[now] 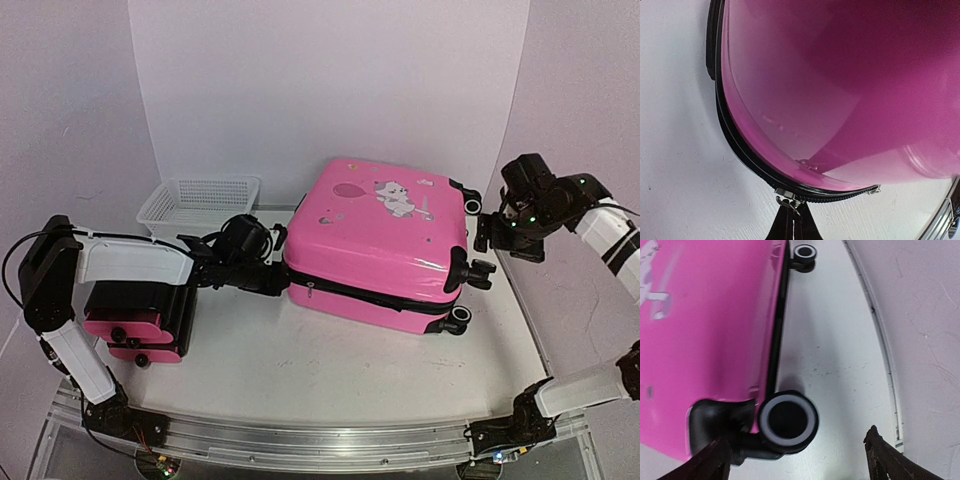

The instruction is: Open, take out, and arrange the luggage

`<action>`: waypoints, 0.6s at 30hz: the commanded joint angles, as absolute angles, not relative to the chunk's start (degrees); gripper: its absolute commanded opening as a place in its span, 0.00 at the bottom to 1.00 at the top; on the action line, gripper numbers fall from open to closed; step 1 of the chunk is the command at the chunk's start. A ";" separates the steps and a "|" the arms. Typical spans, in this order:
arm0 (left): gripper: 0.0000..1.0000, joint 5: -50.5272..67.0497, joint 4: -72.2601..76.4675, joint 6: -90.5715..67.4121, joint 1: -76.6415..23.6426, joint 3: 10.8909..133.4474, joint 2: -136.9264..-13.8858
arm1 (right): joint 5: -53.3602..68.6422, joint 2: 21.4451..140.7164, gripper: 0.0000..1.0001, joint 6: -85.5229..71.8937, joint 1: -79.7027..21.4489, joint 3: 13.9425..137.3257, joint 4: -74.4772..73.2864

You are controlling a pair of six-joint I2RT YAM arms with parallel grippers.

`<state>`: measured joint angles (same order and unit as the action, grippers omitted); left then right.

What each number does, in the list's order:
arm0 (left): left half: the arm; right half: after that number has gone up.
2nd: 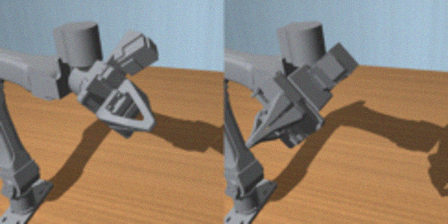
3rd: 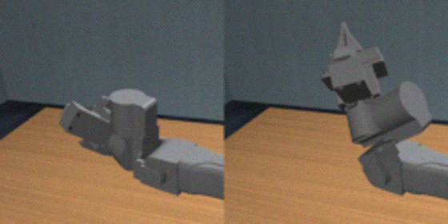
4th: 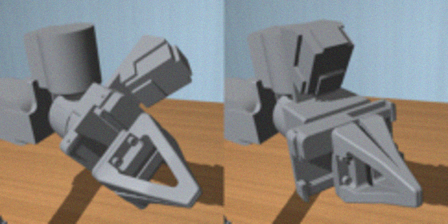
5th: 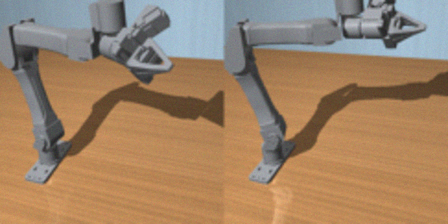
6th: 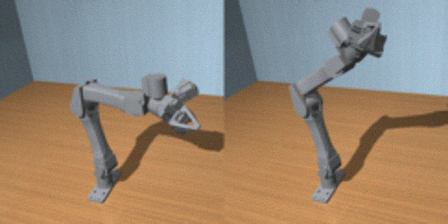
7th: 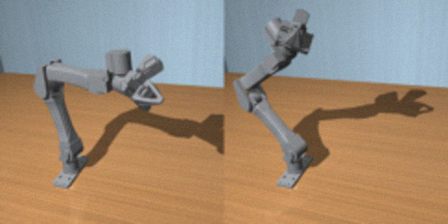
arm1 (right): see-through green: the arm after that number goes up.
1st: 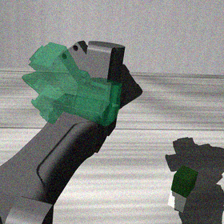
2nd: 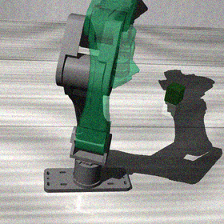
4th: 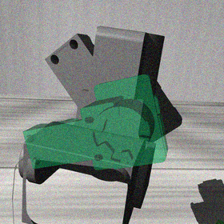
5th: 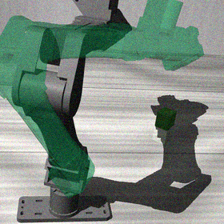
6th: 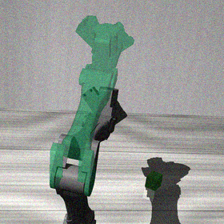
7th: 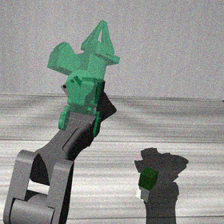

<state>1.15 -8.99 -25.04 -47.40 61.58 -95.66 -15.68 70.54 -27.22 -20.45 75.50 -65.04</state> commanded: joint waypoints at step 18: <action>0.00 4.55 -6.30 -29.58 -53.48 64.31 -95.23 | -19.28 58.70 0.87 -86.83 -39.16 63.32 -58.94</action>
<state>-1.06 -8.99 -29.69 -52.23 62.26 -95.96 -10.00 66.87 -60.53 -39.27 69.93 -63.72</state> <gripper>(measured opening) 0.014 0.879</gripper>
